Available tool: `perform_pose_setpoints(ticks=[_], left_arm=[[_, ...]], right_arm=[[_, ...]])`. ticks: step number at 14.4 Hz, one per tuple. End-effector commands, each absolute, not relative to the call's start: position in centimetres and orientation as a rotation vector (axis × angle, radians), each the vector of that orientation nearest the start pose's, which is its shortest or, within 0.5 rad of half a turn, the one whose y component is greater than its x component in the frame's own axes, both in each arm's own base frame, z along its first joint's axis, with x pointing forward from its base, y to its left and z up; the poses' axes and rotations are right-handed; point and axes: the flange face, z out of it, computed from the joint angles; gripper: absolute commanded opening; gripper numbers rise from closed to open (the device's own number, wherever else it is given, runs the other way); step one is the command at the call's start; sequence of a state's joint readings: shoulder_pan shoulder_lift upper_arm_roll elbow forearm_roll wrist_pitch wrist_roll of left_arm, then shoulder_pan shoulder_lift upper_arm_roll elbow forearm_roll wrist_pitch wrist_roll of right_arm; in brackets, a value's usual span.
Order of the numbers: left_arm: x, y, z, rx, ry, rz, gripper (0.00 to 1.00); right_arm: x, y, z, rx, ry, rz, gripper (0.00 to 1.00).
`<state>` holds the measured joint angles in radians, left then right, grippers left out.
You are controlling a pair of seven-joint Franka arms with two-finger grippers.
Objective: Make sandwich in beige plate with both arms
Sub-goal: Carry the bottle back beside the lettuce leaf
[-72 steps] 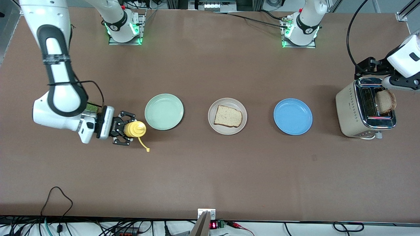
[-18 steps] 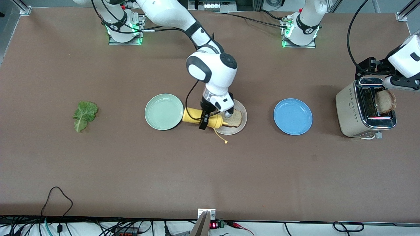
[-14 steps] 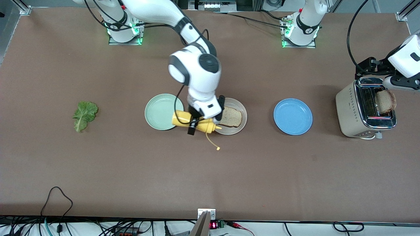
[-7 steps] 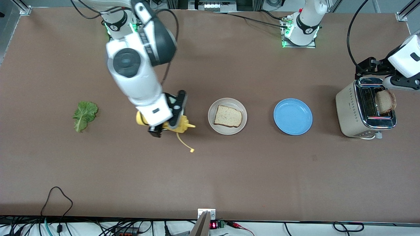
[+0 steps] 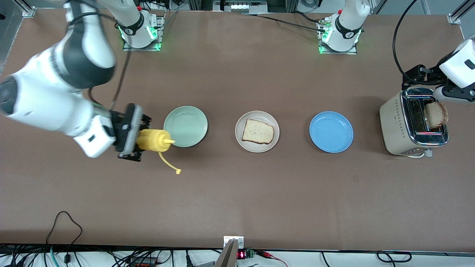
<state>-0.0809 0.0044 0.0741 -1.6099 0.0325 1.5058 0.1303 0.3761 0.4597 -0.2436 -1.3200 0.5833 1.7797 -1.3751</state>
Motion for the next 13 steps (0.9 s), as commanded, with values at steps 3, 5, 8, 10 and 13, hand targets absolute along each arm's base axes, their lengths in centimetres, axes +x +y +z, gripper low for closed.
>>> perform_pose_setpoints(ticks=[3, 5, 8, 10, 13], left_arm=[[54.4, 0.0, 60.4, -3.117, 0.205, 0.174, 1.0], [54.5, 0.0, 60.3, -3.117, 0.205, 0.177, 1.0], [54.5, 0.1, 60.3, -3.117, 0.203, 0.177, 1.0], [54.5, 0.0, 60.3, -3.117, 0.205, 0.177, 1.0], [54.5, -0.1, 60.3, -3.116, 0.207, 0.177, 1.0]], right_arm=[[66.6, 8.1, 45.8, -1.812, -1.659, -0.612, 0.42], [65.4, 4.0, 42.3, -1.707, -1.581, -0.714, 0.42], [63.3, -0.7, 37.4, -1.577, -1.493, -0.858, 0.42], [62.3, -2.9, 33.1, -1.494, -1.443, -0.934, 0.42], [61.4, -4.2, 27.4, -1.34, -1.426, -1.041, 0.42]])
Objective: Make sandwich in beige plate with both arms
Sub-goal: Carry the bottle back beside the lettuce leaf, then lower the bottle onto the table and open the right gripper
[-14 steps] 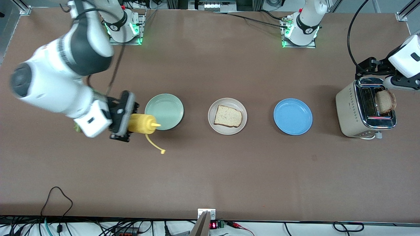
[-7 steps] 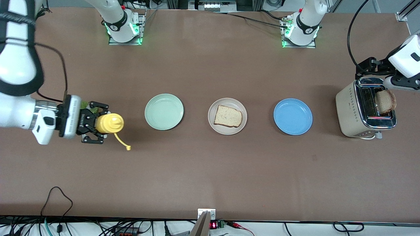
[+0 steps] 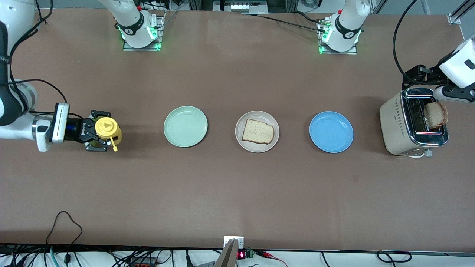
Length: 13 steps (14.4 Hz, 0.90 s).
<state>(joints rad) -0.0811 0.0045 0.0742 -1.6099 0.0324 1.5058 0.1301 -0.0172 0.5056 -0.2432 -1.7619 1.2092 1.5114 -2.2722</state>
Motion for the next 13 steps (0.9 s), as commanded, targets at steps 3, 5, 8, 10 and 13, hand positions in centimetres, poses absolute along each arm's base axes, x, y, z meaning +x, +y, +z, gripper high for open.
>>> perform_pose_setpoints(ticks=[3, 5, 8, 10, 13], left_arm=[[54.7, -0.5, 60.6, -3.115, 0.217, 0.165, 1.0], [54.8, -0.7, 60.5, -3.113, 0.224, 0.167, 1.0], [54.8, -0.7, 60.6, -3.114, 0.224, 0.162, 1.0], [54.8, -0.6, 60.6, -3.115, 0.219, 0.165, 1.0], [54.8, -0.6, 60.6, -3.115, 0.222, 0.165, 1.0]], right_arm=[[60.0, -5.0, 21.0, -1.232, -1.372, -1.145, 0.42], [58.8, -5.6, 17.6, -1.225, -1.346, -1.16, 0.42], [57.2, -6.2, 14.1, -1.199, -1.316, -1.197, 0.42], [56.5, -6.8, 12.7, -1.191, -1.308, -1.214, 0.42], [55.5, -6.9, 10.4, -1.17, -1.279, -1.24, 0.42]])
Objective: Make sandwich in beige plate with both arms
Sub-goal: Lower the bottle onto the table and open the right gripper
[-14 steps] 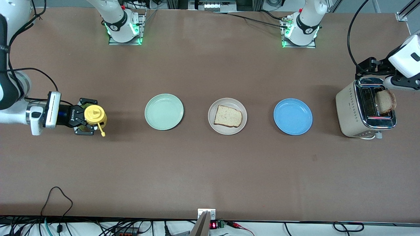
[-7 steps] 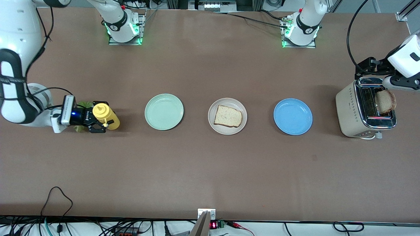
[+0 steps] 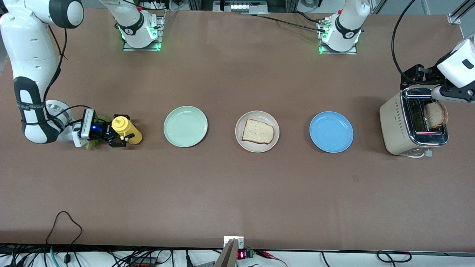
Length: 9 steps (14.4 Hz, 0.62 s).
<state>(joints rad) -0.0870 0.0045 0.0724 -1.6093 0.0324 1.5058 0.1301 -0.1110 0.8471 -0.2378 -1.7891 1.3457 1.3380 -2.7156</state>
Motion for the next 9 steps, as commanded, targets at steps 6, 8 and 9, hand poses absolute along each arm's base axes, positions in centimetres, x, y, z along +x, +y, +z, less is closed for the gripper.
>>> perform_pose_setpoints(ticks=[6, 8, 9], left_arm=[[54.79, -0.22, 60.48, -3.116, 0.21, 0.169, 1.0], [54.79, -0.13, 60.48, -3.116, 0.207, 0.169, 1.0], [54.78, -0.13, 60.47, -3.116, 0.207, 0.172, 1.0]], right_arm=[[55.19, -7.09, 9.49, -1.185, -1.252, -1.229, 0.69], [55.4, -7.19, 9.79, -1.183, -1.255, -1.232, 1.0], [55.5, -7.73, 10.03, -1.194, -1.249, -1.231, 1.0]])
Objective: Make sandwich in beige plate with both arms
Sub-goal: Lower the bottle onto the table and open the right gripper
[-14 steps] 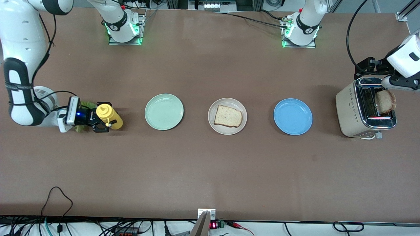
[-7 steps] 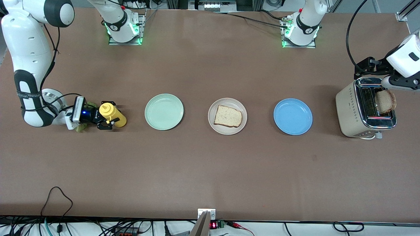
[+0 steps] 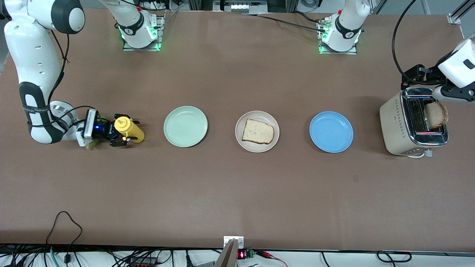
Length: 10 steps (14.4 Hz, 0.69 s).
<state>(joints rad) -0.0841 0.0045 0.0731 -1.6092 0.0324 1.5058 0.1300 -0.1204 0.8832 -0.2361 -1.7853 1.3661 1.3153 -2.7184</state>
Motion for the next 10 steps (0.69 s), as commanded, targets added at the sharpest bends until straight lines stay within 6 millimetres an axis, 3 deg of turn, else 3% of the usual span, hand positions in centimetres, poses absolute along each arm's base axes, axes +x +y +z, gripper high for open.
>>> perform_pose_setpoints(ticks=[1, 7, 10], left_arm=[[54.8, -0.1, 60.5, -3.116, 0.207, 0.172, 1.0], [54.8, -0.2, 60.5, -3.116, 0.21, 0.169, 1.0], [54.8, -0.2, 60.5, -3.116, 0.21, 0.172, 1.0]], right_arm=[[55.6, -8.1, 10.2, -1.204, -1.244, -1.22, 1.0], [54.9, -13.0, 11.6, -1.275, -1.281, -1.155, 1.0], [54.4, -16.6, 13.9, -1.359, -1.321, -1.06, 1.0]])
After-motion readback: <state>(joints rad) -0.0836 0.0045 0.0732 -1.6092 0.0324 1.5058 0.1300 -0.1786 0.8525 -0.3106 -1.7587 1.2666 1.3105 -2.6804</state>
